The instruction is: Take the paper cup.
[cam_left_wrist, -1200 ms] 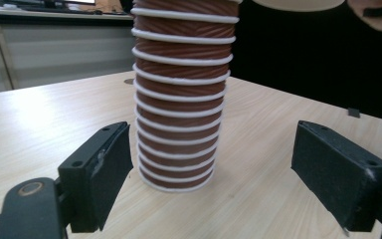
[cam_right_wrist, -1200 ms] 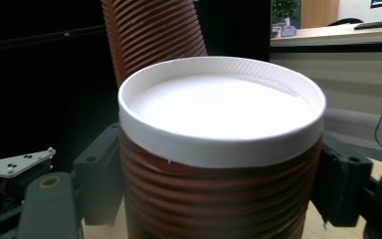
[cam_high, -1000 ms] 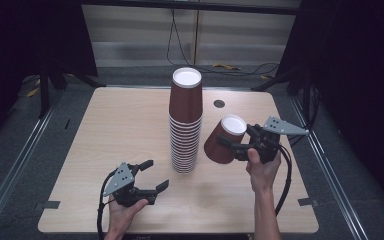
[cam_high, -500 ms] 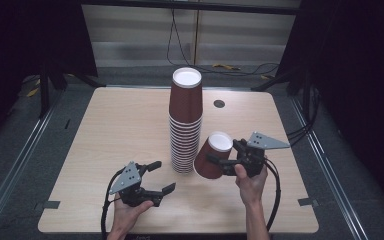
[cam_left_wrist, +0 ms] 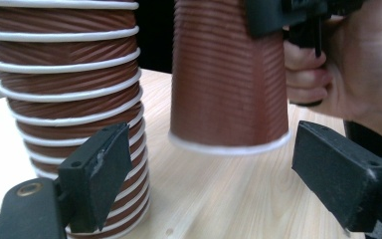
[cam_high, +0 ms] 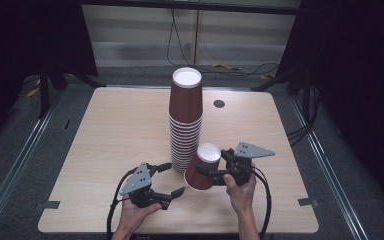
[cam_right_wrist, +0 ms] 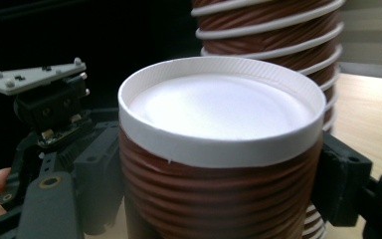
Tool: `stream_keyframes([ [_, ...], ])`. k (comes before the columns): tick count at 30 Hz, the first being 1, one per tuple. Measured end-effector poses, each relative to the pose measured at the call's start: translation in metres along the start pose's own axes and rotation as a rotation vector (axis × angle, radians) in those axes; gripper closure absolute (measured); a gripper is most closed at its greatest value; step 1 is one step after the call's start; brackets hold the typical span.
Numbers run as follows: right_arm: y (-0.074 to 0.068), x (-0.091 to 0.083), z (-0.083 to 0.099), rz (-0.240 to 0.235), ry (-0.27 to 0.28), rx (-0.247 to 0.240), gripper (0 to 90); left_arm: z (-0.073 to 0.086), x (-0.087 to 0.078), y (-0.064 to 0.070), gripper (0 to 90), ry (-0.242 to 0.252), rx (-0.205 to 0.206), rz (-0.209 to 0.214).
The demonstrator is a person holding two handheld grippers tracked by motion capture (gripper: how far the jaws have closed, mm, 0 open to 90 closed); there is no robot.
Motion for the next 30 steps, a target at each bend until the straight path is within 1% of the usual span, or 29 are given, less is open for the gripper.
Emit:
stream_keyframes([
  [1, -0.002, 0.002, 0.001, -0.004, -0.004, -0.002, 21.8, 0.000, 0.001, 0.001, 15.4, -0.001, 0.004, 0.001],
  [2, -0.003, 0.003, 0.003, -0.008, -0.004, -0.003, 21.8, 0.001, 0.003, 0.002, 15.4, 0.005, -0.004, 0.009],
  [3, -0.005, 0.005, 0.005, -0.018, -0.001, -0.003, 21.8, 0.001, 0.004, 0.003, 15.4, 0.004, -0.002, 0.010],
  [7, -0.009, 0.011, 0.010, -0.033, -0.008, -0.013, 21.8, 0.004, 0.009, 0.005, 15.4, -0.011, 0.007, 0.017],
  [8, -0.010, 0.013, 0.011, -0.037, -0.009, -0.013, 21.9, 0.005, 0.009, 0.006, 15.4, -0.009, 0.000, 0.015],
  [9, -0.011, 0.014, 0.012, -0.042, -0.008, -0.019, 21.9, 0.006, 0.010, 0.006, 15.4, -0.018, 0.003, 0.013],
  [11, -0.012, 0.016, 0.013, -0.049, -0.011, -0.015, 21.9, 0.007, 0.011, 0.006, 15.4, -0.021, 0.003, 0.015],
  [12, -0.013, 0.018, 0.014, -0.053, -0.007, -0.019, 22.0, 0.008, 0.011, 0.006, 15.4, -0.026, 0.007, 0.009],
  [14, -0.014, 0.019, 0.014, -0.059, -0.008, -0.020, 22.0, 0.008, 0.012, 0.006, 14.5, -0.024, 0.003, 0.016],
  [15, -0.014, 0.020, 0.014, -0.062, -0.006, -0.022, 22.1, 0.009, 0.013, 0.007, 14.4, -0.022, 0.006, 0.011],
  [20, -0.016, 0.023, 0.017, -0.084, 0.001, -0.022, 22.1, 0.009, 0.017, 0.006, 10.7, -0.021, -0.002, 0.031],
  [23, -0.017, 0.026, 0.018, -0.094, 0.004, -0.023, 22.1, 0.009, 0.018, 0.007, 10.1, -0.024, -0.004, 0.036],
  [24, -0.017, 0.026, 0.018, -0.094, 0.004, -0.023, 22.1, 0.009, 0.020, 0.007, 10.1, -0.040, -0.004, 0.037],
  [26, -0.021, 0.031, 0.019, -0.110, -0.003, -0.025, 22.1, 0.011, 0.022, 0.006, 8.2, -0.042, -0.014, 0.041],
  [27, -0.021, 0.031, 0.019, -0.112, -0.002, -0.024, 22.1, 0.011, 0.023, 0.006, 7.9, -0.039, -0.012, 0.045],
  [29, -0.022, 0.033, 0.018, -0.114, -0.004, -0.025, 22.1, 0.012, 0.023, 0.005, 7.3, -0.050, -0.011, 0.043],
  [30, -0.022, 0.034, 0.018, -0.121, 0.002, -0.022, 22.2, 0.012, 0.023, 0.005, 7.0, -0.043, -0.018, 0.040],
])
Point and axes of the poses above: each handheld gripper's, and its own axes: x roughly forward along the jaws, z roughly out of its underside, y roughly to its right, the point moved 1 cm from there along x, roughly forward along the jaws, and after that the axes turned 1 degree about x, right-handed, at the moved point
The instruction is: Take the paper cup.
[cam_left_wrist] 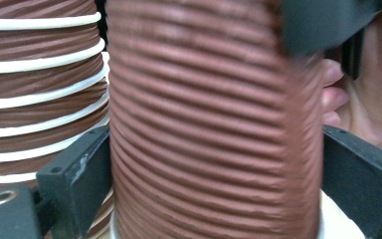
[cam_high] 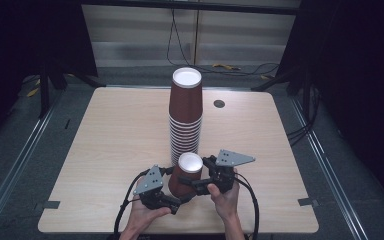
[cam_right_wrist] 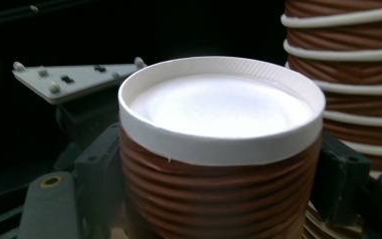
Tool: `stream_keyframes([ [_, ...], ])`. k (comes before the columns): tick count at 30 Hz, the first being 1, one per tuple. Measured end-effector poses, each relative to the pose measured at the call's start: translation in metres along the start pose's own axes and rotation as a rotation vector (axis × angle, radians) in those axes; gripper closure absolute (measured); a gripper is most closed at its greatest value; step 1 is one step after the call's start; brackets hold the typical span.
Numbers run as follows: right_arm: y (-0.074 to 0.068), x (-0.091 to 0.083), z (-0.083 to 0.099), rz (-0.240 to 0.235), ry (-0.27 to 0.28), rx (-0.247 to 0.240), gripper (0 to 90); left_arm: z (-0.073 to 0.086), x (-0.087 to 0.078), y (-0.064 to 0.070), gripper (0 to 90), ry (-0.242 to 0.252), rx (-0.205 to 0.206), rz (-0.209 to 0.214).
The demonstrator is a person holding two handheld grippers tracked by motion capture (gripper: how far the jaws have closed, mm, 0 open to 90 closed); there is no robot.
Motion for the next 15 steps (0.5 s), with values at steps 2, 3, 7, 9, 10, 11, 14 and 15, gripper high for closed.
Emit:
stream_keyframes([
  [2, -0.0009, 0.0021, -0.0017, -0.009, 0.002, -0.003, 22.1, 0.0001, 0.0004, -0.0015, 6.1, 0.008, -0.013, 0.003],
  [3, -0.0014, 0.0038, -0.0025, -0.014, 0.003, -0.007, 22.1, -0.0002, -0.0005, -0.0021, 5.9, 0.001, -0.010, -0.001],
  [7, -0.0029, 0.0074, -0.0040, -0.027, -0.007, -0.014, 22.1, 0.0005, 0.0002, -0.0033, 5.0, 0.009, -0.023, 0.000],
  [9, -0.0041, 0.0088, -0.0038, -0.034, -0.007, -0.016, 22.1, 0.0009, 0.0009, -0.0029, 5.2, 0.007, -0.024, 0.011],
  [10, -0.0043, 0.0092, -0.0036, -0.034, -0.010, -0.017, 22.1, 0.0009, 0.0008, -0.0028, 5.8, 0.007, -0.020, 0.009],
  [11, -0.0046, 0.0096, -0.0033, -0.036, -0.013, -0.018, 22.0, 0.0009, 0.0003, -0.0014, 6.4, 0.009, -0.013, 0.005],
  [14, -0.0041, 0.0084, -0.0037, -0.038, -0.012, -0.019, 21.8, 0.0009, -0.0011, -0.0015, 9.2, 0.019, -0.010, 0.005],
  [15, -0.0040, 0.0084, -0.0039, -0.039, -0.012, -0.019, 21.6, 0.0008, -0.0011, -0.0013, 9.6, 0.021, -0.010, 0.006],
])
Point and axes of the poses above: each handheld gripper's, and its own axes: x roughly forward along the jaws, z roughly out of its underside, y roughly to its right, the point moved 1 cm from there along x, roughly forward along the jaws, and after that the axes turned 1 degree about x, right-handed, at the moved point
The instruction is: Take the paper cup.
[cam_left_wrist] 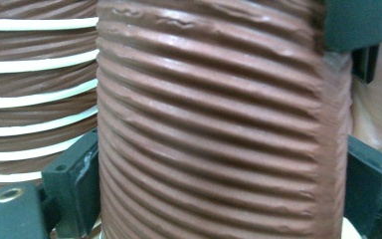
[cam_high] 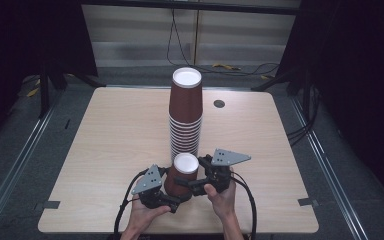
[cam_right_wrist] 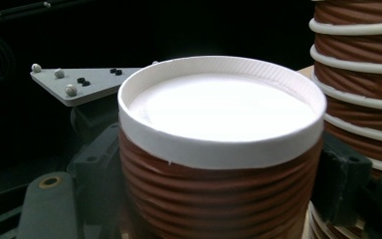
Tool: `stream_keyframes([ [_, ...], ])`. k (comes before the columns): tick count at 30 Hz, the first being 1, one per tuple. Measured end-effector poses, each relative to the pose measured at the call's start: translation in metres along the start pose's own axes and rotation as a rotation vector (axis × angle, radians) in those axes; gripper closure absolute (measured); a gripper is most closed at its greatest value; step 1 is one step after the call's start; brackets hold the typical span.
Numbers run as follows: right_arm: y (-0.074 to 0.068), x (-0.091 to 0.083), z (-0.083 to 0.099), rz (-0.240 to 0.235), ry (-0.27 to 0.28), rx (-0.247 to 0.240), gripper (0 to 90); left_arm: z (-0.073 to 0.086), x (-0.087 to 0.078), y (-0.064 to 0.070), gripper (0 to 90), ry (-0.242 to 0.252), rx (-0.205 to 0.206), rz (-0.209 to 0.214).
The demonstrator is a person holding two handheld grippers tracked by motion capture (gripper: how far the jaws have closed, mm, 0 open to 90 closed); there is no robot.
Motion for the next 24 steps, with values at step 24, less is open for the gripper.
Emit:
stream_keyframes([
  [24, 0.003, -0.003, 0.001, 0.004, -0.020, 0.015, 13.1, 0.002, -0.012, -0.009, 12.3, -0.066, -0.021, 0.005],
])
Point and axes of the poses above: each handheld gripper's, and its own axes: x roughly forward along the jaws, z roughly out of its underside, y roughly to its right, the point moved 1 cm from there along x, roughly forward along the jaws, and after that the axes turned 1 degree about x, right-handed, at the moved point
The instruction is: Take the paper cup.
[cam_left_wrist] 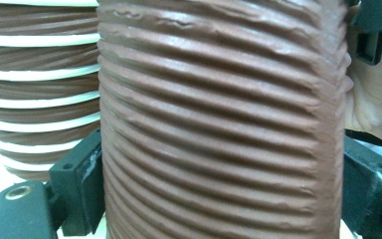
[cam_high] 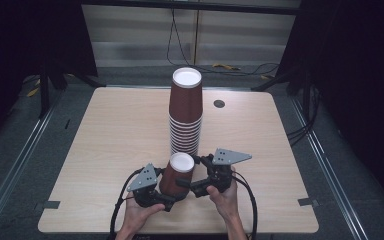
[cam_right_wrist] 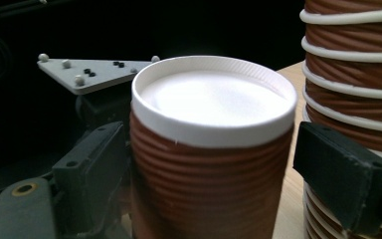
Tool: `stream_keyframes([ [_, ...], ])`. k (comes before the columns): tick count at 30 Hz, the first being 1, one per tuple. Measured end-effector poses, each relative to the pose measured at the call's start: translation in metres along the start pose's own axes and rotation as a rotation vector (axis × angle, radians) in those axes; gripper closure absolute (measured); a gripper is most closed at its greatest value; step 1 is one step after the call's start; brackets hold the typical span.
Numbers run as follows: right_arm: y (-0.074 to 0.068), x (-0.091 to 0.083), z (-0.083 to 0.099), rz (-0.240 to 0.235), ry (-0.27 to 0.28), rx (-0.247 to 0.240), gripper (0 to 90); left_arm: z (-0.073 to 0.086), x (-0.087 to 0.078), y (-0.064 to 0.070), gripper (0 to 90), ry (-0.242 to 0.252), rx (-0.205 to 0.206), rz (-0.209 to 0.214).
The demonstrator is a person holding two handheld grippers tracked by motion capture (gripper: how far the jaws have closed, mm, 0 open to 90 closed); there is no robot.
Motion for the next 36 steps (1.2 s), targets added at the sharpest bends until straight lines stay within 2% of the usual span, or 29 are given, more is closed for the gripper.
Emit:
stream_keyframes([
  [7, 0.000, -0.009, 0.002, -0.002, -0.004, -0.020, 13.0, -0.001, -0.004, -0.004, 12.3, -0.027, 0.002, -0.001],
  [15, 0.004, -0.017, 0.004, 0.017, -0.023, -0.017, 13.0, -0.002, -0.008, -0.005, 12.5, -0.067, 0.015, -0.007],
  [18, 0.005, -0.018, 0.005, 0.020, -0.030, -0.022, 13.1, -0.003, -0.009, -0.003, 12.5, -0.119, 0.044, -0.014],
  [20, 0.004, -0.020, 0.005, 0.018, -0.038, -0.028, 13.1, -0.005, -0.009, -0.001, 12.5, -0.127, 0.053, -0.002],
  [23, 0.003, -0.022, 0.005, -0.011, -0.045, -0.032, 12.9, -0.006, -0.010, -0.001, 12.5, -0.152, 0.069, -0.009],
  [29, 0.003, -0.026, 0.008, 0.005, -0.072, -0.048, 12.9, -0.007, -0.011, -0.003, 12.7, -0.184, 0.080, -0.007],
  [36, 0.006, -0.030, 0.013, 0.035, -0.114, -0.060, 13.3, -0.007, -0.011, -0.004, 13.0, -0.228, 0.094, 0.020],
])
Point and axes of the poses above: each handheld gripper's, and its own axes: x roughly forward along the jaws, z roughly out of its underside, y roughly to its right, the point moved 1 cm from there along x, roughly forward along the jaws, and after that the axes turned 1 degree about x, right-handed, at the moved point
